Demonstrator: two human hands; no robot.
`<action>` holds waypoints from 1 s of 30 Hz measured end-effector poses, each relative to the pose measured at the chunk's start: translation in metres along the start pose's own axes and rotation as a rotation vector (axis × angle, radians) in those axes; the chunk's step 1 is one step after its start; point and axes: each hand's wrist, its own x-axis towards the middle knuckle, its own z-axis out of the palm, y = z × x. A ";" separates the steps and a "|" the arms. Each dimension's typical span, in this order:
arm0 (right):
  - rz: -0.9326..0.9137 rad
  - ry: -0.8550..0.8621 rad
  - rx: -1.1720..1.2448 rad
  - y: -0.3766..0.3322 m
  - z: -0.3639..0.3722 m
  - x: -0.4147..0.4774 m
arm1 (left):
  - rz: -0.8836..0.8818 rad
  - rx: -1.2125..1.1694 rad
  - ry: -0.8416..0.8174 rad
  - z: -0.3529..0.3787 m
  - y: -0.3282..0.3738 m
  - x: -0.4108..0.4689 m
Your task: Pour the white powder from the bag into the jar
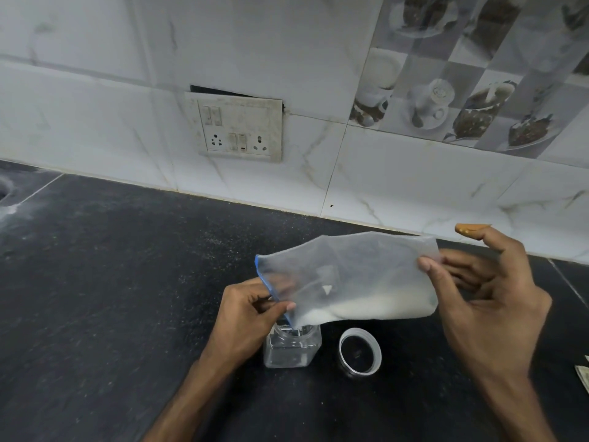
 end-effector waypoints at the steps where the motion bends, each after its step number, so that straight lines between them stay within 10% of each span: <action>1: -0.004 0.000 -0.007 0.000 -0.001 0.000 | 0.002 0.008 0.006 0.000 0.000 0.000; 30: 0.002 0.008 -0.003 -0.007 0.003 -0.001 | -0.018 0.076 0.036 0.000 -0.002 -0.001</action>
